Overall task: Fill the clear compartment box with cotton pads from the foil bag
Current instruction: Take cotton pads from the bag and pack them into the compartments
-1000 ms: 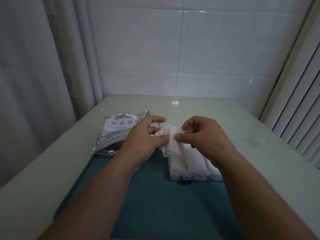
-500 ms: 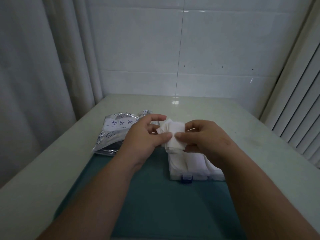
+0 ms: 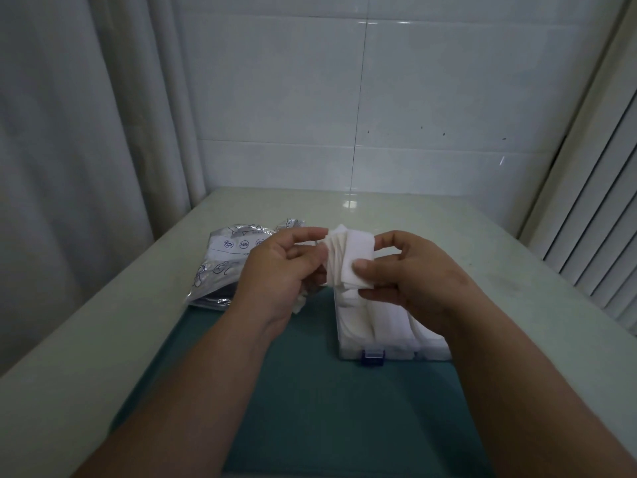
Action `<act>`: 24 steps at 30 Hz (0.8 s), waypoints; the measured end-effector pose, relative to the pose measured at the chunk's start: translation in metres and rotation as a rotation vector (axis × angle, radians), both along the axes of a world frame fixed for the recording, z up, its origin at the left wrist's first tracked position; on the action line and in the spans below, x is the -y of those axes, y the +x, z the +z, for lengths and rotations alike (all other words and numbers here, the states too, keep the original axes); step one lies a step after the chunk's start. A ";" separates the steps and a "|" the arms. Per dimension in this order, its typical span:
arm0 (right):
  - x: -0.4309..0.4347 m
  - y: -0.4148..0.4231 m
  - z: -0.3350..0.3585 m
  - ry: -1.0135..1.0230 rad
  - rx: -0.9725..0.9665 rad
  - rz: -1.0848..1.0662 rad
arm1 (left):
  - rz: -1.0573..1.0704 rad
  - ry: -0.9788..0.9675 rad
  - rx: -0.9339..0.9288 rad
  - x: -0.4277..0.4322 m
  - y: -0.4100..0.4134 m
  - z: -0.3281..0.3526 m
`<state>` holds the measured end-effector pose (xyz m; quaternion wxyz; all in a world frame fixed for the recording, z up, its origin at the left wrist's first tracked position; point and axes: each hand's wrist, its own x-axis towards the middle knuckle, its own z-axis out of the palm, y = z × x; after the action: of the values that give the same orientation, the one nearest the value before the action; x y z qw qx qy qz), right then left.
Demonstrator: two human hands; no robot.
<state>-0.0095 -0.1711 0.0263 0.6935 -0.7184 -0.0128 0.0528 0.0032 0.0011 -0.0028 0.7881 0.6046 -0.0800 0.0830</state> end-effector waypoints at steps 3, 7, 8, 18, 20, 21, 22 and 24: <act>0.001 0.000 0.001 0.059 0.001 -0.012 | 0.001 -0.038 0.002 0.001 -0.002 0.002; 0.001 0.002 0.000 0.160 -0.016 0.001 | 0.014 -0.049 0.022 0.002 -0.002 0.001; 0.001 0.002 0.000 0.172 -0.020 0.008 | 0.014 -0.054 0.030 0.002 -0.002 0.002; 0.004 0.006 -0.007 0.104 -0.040 0.101 | -0.185 -0.183 -0.071 -0.002 -0.002 0.005; 0.003 0.006 -0.007 0.097 -0.012 0.107 | -0.192 -0.202 -0.087 -0.002 -0.002 0.006; 0.003 0.006 -0.006 0.080 0.006 0.105 | -0.191 -0.207 -0.095 -0.002 -0.002 0.006; 0.003 0.005 -0.006 0.043 0.030 0.102 | -0.187 -0.209 -0.107 -0.002 -0.001 0.006; 0.001 0.004 -0.006 -0.083 0.089 0.097 | -0.182 -0.204 -0.144 -0.003 -0.001 0.007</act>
<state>-0.0050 -0.1722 0.0204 0.6584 -0.7468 -0.0762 0.0548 0.0018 0.0037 0.0045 0.8534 0.5161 -0.0688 -0.0247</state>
